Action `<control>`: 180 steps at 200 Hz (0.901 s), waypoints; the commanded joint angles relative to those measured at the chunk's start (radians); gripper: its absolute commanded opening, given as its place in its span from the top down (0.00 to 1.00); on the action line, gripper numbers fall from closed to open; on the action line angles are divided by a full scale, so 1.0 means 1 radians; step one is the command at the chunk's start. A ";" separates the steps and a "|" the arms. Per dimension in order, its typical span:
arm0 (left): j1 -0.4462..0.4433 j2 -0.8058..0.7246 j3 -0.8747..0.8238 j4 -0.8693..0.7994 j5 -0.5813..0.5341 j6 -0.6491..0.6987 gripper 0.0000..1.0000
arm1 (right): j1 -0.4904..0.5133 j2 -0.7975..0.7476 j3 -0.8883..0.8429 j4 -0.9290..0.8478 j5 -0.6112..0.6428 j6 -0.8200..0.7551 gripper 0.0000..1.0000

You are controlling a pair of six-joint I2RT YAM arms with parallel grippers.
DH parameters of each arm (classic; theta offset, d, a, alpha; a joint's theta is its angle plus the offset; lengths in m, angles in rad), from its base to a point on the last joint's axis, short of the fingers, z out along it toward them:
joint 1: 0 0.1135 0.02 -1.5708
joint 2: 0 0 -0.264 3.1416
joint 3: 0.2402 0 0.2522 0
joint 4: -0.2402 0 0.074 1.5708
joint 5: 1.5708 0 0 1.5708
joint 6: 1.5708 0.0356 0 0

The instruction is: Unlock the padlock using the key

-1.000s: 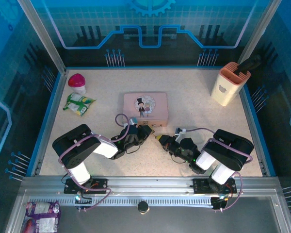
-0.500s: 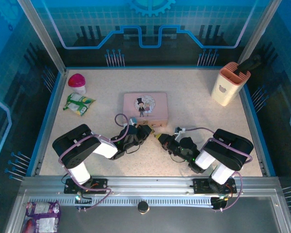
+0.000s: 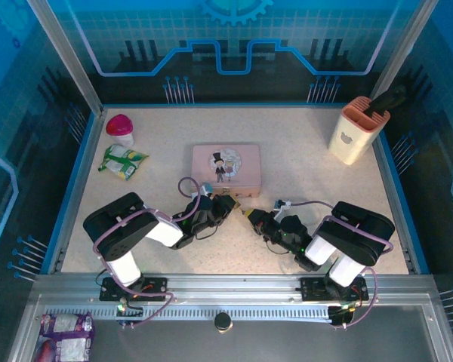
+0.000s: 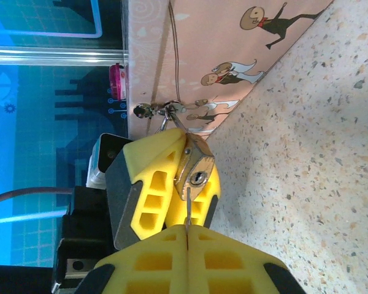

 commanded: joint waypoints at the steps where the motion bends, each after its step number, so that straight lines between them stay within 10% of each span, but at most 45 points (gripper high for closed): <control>1: 0.005 0.001 -0.002 0.187 0.022 0.003 1.00 | 0.000 -0.005 0.009 0.024 0.020 -0.006 1.00; 180: 0.009 0.055 -0.037 0.316 0.032 -0.033 1.00 | 0.010 0.037 0.010 0.024 0.021 -0.002 1.00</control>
